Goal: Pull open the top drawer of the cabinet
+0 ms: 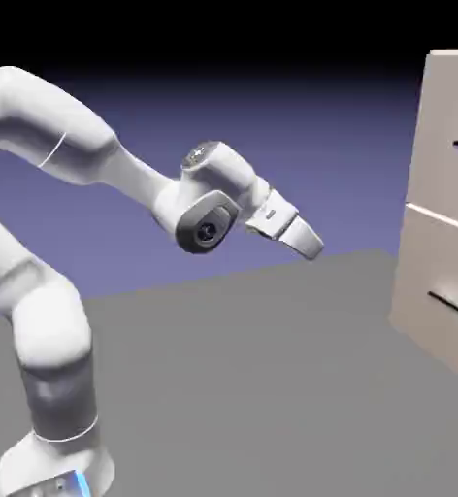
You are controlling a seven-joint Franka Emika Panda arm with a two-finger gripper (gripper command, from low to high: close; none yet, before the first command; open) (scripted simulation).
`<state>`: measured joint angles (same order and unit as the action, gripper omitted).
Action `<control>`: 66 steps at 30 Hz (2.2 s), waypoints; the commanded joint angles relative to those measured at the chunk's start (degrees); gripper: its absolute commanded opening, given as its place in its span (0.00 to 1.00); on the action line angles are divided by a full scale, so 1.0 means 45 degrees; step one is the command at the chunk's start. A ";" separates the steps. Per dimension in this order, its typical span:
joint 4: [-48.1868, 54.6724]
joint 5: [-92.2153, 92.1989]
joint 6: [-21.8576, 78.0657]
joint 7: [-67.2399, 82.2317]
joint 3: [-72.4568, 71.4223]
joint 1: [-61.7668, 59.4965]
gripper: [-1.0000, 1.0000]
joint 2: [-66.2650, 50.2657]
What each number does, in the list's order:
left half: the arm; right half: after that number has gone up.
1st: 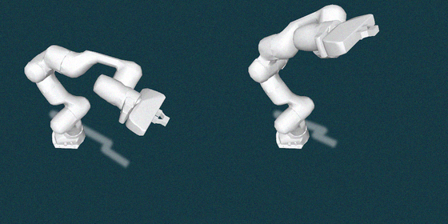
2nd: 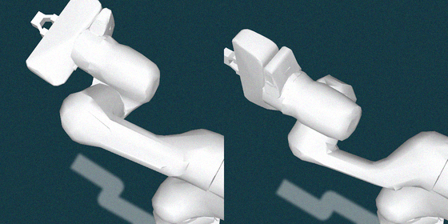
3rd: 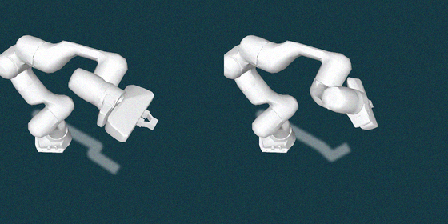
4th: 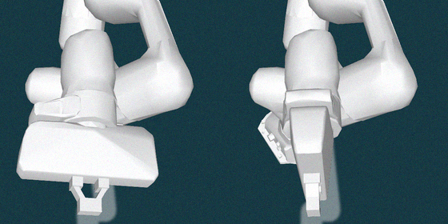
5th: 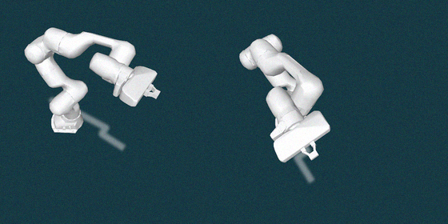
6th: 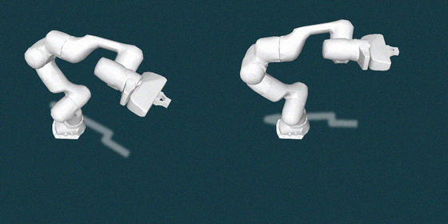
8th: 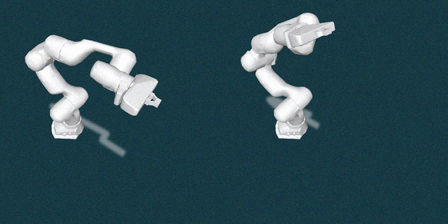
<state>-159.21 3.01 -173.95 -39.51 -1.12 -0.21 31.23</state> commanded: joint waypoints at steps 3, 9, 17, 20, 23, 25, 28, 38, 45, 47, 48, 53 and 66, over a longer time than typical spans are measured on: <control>0.0993 0.1662 0.0030 0.1631 -0.0620 -0.0496 0.50 -0.0788; 0.2979 0.4984 0.0089 0.4891 -0.1858 -0.1489 0.50 -0.2363; 0.5626 0.9414 0.0169 0.9238 -0.3510 -0.2811 0.50 -0.4463; 0.6619 1.1075 0.0199 1.0868 -0.4130 -0.3308 0.50 -0.5251; 0.7612 1.2736 0.0229 1.2498 -0.4749 -0.3804 0.50 -0.6038; 0.8274 1.3844 0.0248 1.3585 -0.5162 -0.4134 0.50 -0.6563; 0.9267 1.5505 0.0278 1.5215 -0.5781 -0.4630 0.50 -0.7351; 1.2576 2.1042 0.0378 2.0649 -0.7846 -0.6284 0.50 -0.9976; 1.4893 2.4918 0.0447 2.4452 -0.9291 -0.7442 0.50 -1.1813; 1.5555 2.6026 0.0467 2.5539 -0.9704 -0.7772 0.50 -1.2339; 1.5886 2.6580 0.0477 2.6082 -0.9911 -0.7938 0.50 -1.2601; 1.7540 2.9348 0.0527 2.8799 -1.0943 -0.8765 0.50 -1.3914; 2.1429 3.0860 0.0270 3.4983 -1.1952 -0.8788 0.50 -1.6883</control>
<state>-62.78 141.88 -172.74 117.91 -54.91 -39.76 -44.74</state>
